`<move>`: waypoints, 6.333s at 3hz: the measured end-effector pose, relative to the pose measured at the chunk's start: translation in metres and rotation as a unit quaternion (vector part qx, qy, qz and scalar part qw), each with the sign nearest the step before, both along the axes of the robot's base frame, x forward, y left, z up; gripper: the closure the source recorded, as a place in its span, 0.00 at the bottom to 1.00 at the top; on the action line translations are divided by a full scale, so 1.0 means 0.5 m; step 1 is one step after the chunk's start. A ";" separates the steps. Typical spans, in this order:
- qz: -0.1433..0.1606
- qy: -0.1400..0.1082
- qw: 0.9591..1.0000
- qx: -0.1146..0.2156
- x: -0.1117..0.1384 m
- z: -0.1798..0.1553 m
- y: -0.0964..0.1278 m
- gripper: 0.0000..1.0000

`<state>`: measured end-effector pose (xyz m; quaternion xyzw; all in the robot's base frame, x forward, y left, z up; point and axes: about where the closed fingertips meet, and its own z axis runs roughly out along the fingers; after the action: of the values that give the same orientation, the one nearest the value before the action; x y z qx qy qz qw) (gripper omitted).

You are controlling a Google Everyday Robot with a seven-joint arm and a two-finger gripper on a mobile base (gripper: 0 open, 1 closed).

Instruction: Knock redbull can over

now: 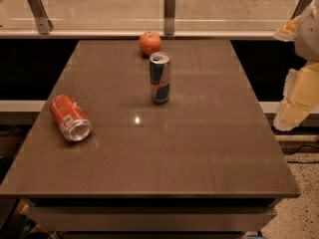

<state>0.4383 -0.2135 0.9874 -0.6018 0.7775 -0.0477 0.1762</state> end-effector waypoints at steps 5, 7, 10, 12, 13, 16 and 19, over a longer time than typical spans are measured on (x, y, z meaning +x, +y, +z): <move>-0.037 -0.044 0.976 0.209 0.064 -0.005 0.003 0.00; -0.019 -0.049 0.945 0.324 0.125 -0.032 0.061 0.00; -0.056 -0.101 0.911 0.396 0.162 -0.098 0.124 0.00; -0.047 -0.113 0.903 0.412 0.184 -0.119 0.175 0.00; -0.023 -0.111 0.901 0.418 0.194 -0.122 0.203 0.00; 0.063 -0.077 0.884 0.457 0.258 -0.143 0.283 0.00; 0.075 -0.032 0.881 0.467 0.270 -0.167 0.360 0.00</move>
Offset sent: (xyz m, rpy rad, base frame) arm 0.0007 -0.0004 0.0023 0.0475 -0.0042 -0.0075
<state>0.5735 -0.0338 0.9038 -0.5049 0.6560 0.3149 0.4643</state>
